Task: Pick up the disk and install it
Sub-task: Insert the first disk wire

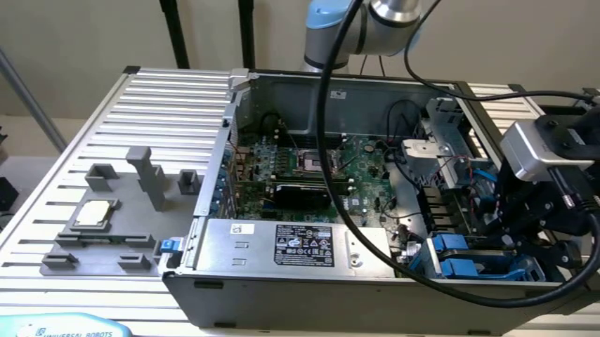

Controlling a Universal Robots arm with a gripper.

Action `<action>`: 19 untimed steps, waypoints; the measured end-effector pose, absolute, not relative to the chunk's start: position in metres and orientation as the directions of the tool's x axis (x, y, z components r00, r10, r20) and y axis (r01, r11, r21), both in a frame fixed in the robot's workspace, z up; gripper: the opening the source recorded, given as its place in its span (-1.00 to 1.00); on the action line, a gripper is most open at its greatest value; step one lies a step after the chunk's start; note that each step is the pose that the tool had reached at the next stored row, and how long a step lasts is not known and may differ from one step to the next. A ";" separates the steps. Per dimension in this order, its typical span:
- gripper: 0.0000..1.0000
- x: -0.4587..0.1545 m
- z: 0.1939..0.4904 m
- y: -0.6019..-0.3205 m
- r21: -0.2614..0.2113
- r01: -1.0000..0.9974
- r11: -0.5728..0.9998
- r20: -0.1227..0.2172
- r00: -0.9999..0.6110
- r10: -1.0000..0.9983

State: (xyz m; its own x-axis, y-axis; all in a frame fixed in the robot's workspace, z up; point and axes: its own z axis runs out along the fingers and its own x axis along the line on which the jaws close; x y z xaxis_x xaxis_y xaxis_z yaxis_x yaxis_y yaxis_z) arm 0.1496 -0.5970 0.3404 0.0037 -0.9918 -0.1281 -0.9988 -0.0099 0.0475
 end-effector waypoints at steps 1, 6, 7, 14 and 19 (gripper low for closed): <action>-0.67 0.150 0.340 -0.595 0.048 -0.999 -0.010 -0.125 0.004 -0.992; -0.67 0.150 0.340 -0.592 0.048 -0.999 -0.001 -0.108 -0.004 -0.994; -0.67 0.150 0.340 -0.592 0.048 -0.999 0.002 -0.104 -0.007 -0.994; -0.67 0.150 0.340 -0.588 0.047 -0.999 0.011 -0.085 -0.015 -0.996; -0.67 0.150 0.340 -0.585 0.047 -0.999 0.019 -0.070 -0.022 -0.997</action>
State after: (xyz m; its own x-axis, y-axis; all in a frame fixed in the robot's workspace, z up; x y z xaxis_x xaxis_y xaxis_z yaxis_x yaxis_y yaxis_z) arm 0.1497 -0.5854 0.3397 -0.0221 -0.9973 -0.0699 -0.9987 0.0188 0.0473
